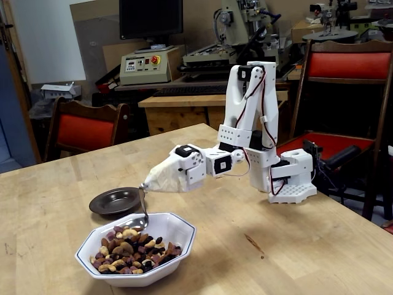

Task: Use spoon to take food

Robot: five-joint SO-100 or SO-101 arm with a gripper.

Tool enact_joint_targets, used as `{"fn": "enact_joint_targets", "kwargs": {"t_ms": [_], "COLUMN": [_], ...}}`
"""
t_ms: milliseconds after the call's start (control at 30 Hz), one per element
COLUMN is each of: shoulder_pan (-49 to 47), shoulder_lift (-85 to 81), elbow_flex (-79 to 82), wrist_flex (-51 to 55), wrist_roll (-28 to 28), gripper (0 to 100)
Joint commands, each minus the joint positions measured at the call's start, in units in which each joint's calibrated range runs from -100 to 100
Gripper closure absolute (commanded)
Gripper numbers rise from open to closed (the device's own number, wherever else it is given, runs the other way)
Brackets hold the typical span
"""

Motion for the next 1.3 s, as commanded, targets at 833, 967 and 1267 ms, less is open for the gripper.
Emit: {"fn": "enact_joint_targets", "kwargs": {"t_ms": [833, 967, 1267], "shoulder_pan": [14.00, 18.30, 28.22], "shoulder_lift": [-1.03, -1.03, -1.03], "elbow_flex": [0.12, 0.12, 0.12], "wrist_flex": [-7.99, -7.99, -7.99], "wrist_roll": [0.05, 0.05, 0.05], "gripper": [96, 96, 96]}}
